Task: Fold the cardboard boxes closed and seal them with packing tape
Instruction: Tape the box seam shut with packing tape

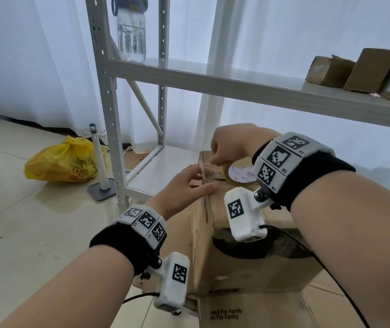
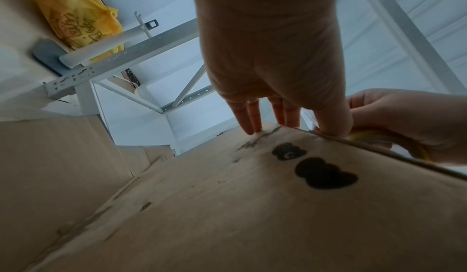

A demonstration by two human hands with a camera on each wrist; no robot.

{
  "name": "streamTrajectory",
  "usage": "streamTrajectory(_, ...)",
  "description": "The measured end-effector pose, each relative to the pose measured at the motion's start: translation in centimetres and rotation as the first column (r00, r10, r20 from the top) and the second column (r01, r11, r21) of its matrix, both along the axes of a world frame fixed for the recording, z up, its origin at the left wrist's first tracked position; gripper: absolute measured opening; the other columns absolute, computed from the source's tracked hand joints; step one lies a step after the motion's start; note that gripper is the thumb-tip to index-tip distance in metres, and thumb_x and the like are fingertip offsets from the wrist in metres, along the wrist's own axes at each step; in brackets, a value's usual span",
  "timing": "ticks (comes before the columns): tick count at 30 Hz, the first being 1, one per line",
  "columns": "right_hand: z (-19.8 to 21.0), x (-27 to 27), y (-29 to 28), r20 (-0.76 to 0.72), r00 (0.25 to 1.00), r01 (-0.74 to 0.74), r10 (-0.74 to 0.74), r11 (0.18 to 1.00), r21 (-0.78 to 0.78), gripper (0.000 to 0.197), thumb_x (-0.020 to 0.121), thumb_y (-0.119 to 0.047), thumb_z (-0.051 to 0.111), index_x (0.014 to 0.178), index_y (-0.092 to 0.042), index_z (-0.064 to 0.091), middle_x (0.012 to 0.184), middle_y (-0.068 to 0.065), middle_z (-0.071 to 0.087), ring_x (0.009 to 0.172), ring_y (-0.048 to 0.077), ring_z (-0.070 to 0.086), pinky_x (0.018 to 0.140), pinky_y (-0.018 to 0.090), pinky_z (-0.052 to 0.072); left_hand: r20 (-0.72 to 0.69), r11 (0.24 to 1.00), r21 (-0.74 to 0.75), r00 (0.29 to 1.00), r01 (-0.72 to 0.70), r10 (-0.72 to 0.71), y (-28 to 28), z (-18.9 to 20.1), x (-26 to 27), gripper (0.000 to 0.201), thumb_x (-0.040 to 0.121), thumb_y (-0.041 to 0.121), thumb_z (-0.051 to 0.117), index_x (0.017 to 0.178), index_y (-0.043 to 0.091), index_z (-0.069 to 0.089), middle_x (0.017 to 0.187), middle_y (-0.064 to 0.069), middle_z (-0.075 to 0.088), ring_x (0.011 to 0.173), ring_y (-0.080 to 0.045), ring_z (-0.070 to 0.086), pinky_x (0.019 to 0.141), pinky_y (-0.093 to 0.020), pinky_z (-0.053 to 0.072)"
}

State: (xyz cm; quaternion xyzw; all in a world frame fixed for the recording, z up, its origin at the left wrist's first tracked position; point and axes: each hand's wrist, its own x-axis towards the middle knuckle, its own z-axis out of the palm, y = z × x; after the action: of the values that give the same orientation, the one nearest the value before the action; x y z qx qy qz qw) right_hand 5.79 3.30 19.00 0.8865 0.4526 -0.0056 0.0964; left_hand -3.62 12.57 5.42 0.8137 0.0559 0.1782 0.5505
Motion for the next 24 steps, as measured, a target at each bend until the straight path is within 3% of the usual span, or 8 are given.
streamTrajectory(2, -0.1, 0.0, 0.2, 0.033, 0.999, 0.006, -0.006, 1.000, 0.004, 0.026, 0.087, -0.041, 0.063, 0.089, -0.016, 0.070, 0.080, -0.002, 0.068, 0.078, 0.018, 0.065, 0.067, 0.030, 0.048, 0.019, 0.999, 0.043, 1.000, -0.007, 0.007, 0.0, -0.3, 0.1, 0.026, 0.082, 0.044, 0.069, 0.105, 0.040, 0.058, 0.126, 0.013, 0.053, 0.114, -0.011, 0.052, 0.098, -0.036, 0.045)
streamTrajectory(4, 0.1, 0.2, -0.2, 0.029, 0.999, 0.020, -0.021, 0.999, 0.030, 0.029, 0.088, -0.039, 0.063, 0.093, -0.012, 0.070, 0.084, 0.001, 0.069, 0.080, 0.019, 0.065, 0.070, 0.030, 0.049, 0.044, 0.996, 0.080, 0.999, -0.033, 0.030, -0.2, -0.3, 0.1, 0.024, 0.084, 0.041, 0.067, 0.105, 0.038, 0.056, 0.127, 0.013, 0.051, 0.114, -0.011, 0.050, 0.093, -0.024, 0.041)
streamTrajectory(8, 0.7, 0.7, -1.8, -0.071, 0.996, 0.049, -0.045, 0.997, 0.060, 0.029, 0.089, -0.035, 0.064, 0.093, -0.008, 0.073, 0.087, 0.004, 0.071, 0.083, 0.020, 0.066, 0.062, 0.025, 0.044, 0.071, 0.993, 0.104, 0.996, -0.061, 0.054, -0.7, -0.2, 0.0, 0.026, 0.086, 0.037, 0.064, 0.110, 0.030, 0.054, 0.122, 0.014, 0.050, 0.111, -0.008, 0.048, 0.082, -0.006, 0.034)
streamTrajectory(13, 0.2, 0.0, -1.2, -0.071, 0.997, 0.036, -0.031, 0.997, 0.068, 0.028, 0.088, -0.037, 0.064, 0.088, -0.010, 0.073, 0.083, 0.002, 0.071, 0.081, 0.019, 0.067, 0.060, 0.025, 0.044, 0.043, 0.998, 0.054, 0.998, -0.045, 0.043, -0.9, 0.6, -0.4, 0.029, 0.090, 0.045, 0.053, 0.113, 0.027, 0.056, 0.124, 0.009, 0.053, 0.111, -0.004, 0.048, 0.085, -0.014, 0.035)
streamTrajectory(15, 0.0, -0.2, -0.7, -0.033, 0.999, 0.042, -0.041, 0.998, 0.037, 0.028, 0.087, -0.039, 0.065, 0.086, -0.012, 0.072, 0.081, 0.001, 0.071, 0.079, 0.019, 0.067, 0.060, 0.026, 0.044, 0.020, 0.999, -0.034, 0.999, -0.036, 0.037, -1.1, 1.2, -0.6, 0.041, 0.095, 0.051, 0.038, 0.114, 0.022, 0.061, 0.122, 0.009, 0.054, 0.107, -0.002, 0.047, 0.090, -0.021, 0.034)
streamTrajectory(17, -0.2, -0.4, -0.3, 0.006, 0.999, 0.054, -0.054, 0.998, 0.015, 0.026, 0.086, -0.039, 0.066, 0.086, -0.014, 0.071, 0.081, 0.000, 0.070, 0.077, 0.017, 0.066, 0.058, 0.026, 0.042, -0.037, 0.988, -0.138, 0.997, -0.066, 0.062, -1.1, 1.7, -0.7, 0.056, 0.094, 0.058, 0.029, 0.114, 0.019, 0.064, 0.121, 0.011, 0.054, 0.106, -0.003, 0.045, 0.088, -0.022, 0.028)
streamTrajectory(21, -0.7, -0.5, 0.4, 0.093, 0.995, 0.045, -0.041, 0.998, -0.034, 0.024, 0.086, -0.039, 0.065, 0.081, -0.015, 0.068, 0.075, -0.001, 0.067, 0.072, 0.017, 0.064, 0.055, 0.027, 0.040, -0.074, 0.965, -0.180, 0.980, -0.193, 0.182, -0.4, 2.0, -0.8, 0.043, 0.091, 0.049, 0.052, 0.108, 0.014, 0.068, 0.113, 0.002, 0.064, 0.097, -0.007, 0.054, 0.071, -0.016, 0.035)
streamTrajectory(24, -0.9, -0.5, 0.6, 0.130, 0.991, 0.039, -0.033, 0.998, -0.044, 0.026, 0.086, -0.039, 0.066, 0.073, -0.017, 0.063, 0.071, -0.002, 0.064, 0.067, 0.016, 0.060, 0.052, 0.026, 0.037, -0.094, 0.957, -0.189, 0.974, -0.221, 0.207, 0.4, 1.5, -0.8, 0.026, 0.088, 0.035, 0.063, 0.097, 0.011, 0.070, 0.104, -0.004, 0.068, 0.095, -0.009, 0.058, 0.076, -0.020, 0.044)
